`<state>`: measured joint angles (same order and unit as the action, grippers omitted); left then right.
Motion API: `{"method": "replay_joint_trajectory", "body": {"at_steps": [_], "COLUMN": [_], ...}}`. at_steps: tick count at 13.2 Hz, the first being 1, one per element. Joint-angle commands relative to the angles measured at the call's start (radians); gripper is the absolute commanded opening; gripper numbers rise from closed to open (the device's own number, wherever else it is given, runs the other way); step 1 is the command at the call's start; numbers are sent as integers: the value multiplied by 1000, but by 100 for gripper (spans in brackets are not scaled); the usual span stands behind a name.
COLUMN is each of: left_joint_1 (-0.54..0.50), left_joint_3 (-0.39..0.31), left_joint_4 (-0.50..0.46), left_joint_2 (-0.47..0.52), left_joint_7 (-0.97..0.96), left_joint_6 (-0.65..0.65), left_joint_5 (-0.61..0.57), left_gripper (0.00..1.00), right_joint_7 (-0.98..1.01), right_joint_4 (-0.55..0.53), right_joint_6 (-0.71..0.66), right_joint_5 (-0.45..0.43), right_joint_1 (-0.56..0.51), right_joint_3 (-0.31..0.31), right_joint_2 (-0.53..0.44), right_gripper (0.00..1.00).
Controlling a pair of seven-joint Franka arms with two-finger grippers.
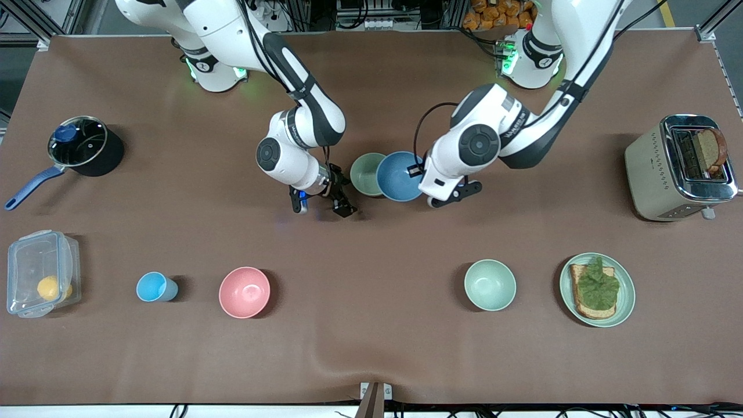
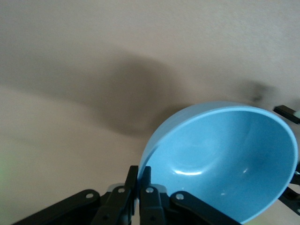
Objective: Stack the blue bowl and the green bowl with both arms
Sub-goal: 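Carry the blue bowl with the left gripper over the green bowl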
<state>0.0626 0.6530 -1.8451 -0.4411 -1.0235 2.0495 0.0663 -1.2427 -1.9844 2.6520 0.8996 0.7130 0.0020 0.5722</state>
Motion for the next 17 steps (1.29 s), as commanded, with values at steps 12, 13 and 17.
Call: {"method": "replay_joint_trajectory", "body": {"at_steps": [12, 13, 17], "left_joint_1": [115, 118, 132], "left_joint_3": [-1, -1, -4], "left_joint_4": [-174, -171, -166], "left_joint_2": [-27, -30, -51], "left_joint_7": [-24, -26, -30], "left_joint_6": [333, 333, 334], "left_joint_5": [-52, -52, -52], "left_gripper": [0, 0, 0], "right_joint_7": [17, 17, 17], "right_joint_4": [9, 9, 9], "right_joint_6": [16, 16, 16], "right_joint_5": [24, 25, 24], "right_joint_1": [-1, -1, -1], "right_joint_3": [4, 4, 4], "right_joint_2": [8, 8, 8], "right_gripper": [100, 100, 100]}}
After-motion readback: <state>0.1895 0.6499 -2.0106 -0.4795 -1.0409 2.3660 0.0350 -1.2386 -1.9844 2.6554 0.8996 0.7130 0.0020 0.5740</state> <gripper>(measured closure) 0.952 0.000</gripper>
